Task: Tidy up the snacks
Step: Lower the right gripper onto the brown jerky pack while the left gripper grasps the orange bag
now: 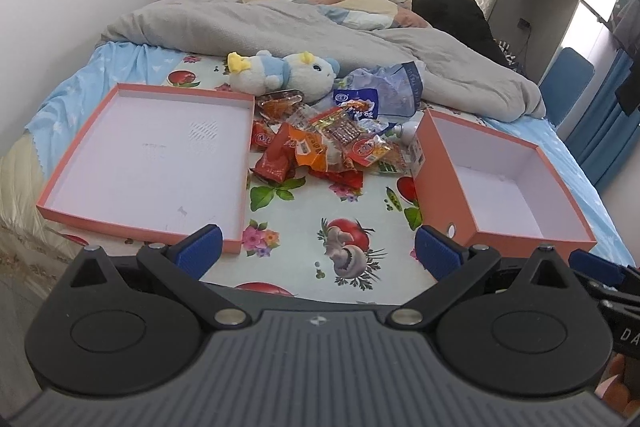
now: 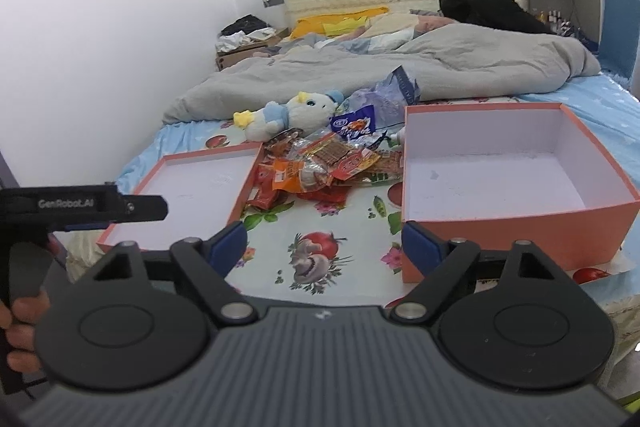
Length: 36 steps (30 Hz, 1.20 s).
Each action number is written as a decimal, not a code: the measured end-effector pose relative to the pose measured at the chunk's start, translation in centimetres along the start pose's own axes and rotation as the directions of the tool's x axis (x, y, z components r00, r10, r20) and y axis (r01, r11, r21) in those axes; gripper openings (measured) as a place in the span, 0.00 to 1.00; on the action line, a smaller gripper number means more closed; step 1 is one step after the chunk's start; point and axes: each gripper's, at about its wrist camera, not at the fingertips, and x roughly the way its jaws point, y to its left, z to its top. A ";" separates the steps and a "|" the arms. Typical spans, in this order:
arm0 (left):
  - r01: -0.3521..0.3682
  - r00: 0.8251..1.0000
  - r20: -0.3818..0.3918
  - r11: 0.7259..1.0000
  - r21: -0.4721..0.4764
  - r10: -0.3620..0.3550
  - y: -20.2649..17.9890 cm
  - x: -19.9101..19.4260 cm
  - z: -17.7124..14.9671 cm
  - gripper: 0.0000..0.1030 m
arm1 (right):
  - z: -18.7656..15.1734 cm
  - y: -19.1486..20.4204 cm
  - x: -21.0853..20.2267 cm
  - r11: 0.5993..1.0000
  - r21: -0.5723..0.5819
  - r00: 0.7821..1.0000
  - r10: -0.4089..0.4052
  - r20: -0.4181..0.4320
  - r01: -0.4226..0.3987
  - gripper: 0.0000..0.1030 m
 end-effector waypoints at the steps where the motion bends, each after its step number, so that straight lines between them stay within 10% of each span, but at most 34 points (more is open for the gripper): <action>1: -0.002 1.000 0.000 1.000 0.002 0.002 0.1 0.2 0.0 1.00 | 0.0 0.0 0.2 1.000 -0.003 1.000 -0.008 0.003 0.008 0.84; 23: -0.088 0.993 -0.079 0.996 0.017 0.089 2.6 10.0 2.8 1.00 | 2.6 -1.2 8.8 1.000 -0.011 0.999 0.010 -0.044 -0.011 0.84; 36: -0.013 0.996 -0.089 1.000 -0.017 0.011 4.5 17.6 3.5 1.00 | 5.6 -1.6 17.6 0.990 -0.117 0.993 0.061 -0.099 -0.073 0.83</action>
